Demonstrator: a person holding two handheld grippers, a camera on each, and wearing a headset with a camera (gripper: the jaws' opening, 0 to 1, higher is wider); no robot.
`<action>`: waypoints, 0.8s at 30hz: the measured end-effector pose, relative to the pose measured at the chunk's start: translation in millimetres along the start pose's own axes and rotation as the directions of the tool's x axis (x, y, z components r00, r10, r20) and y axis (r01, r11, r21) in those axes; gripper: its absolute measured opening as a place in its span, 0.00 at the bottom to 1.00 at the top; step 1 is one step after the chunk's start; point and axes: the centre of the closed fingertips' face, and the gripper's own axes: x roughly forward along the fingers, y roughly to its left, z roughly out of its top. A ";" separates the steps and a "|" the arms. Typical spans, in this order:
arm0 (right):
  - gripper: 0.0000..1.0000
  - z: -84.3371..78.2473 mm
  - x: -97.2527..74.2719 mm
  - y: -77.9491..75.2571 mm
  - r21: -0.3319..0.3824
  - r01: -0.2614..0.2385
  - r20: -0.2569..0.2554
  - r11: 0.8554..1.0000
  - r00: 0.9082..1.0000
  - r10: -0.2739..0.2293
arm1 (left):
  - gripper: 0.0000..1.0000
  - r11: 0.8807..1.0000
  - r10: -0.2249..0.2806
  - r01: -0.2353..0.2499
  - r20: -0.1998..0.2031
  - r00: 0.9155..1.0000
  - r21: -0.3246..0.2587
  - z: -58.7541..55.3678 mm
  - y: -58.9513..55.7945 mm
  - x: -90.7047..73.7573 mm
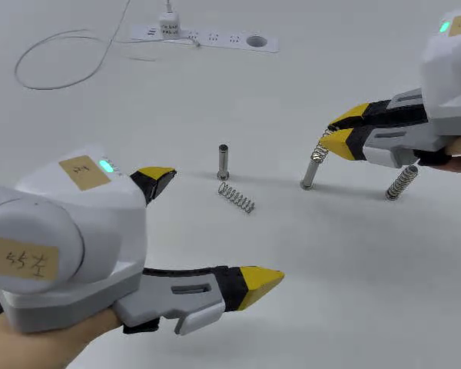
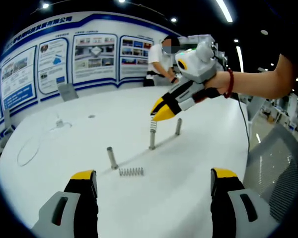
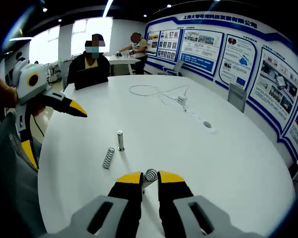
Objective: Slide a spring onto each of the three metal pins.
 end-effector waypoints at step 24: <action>0.13 -19.3 19.9 12.0 -0.083 -0.022 -0.078 0.996 0.997 0.016 | 0.96 1.000 0.004 -0.004 0.000 1.000 -0.005 -2.2 1.8 -0.6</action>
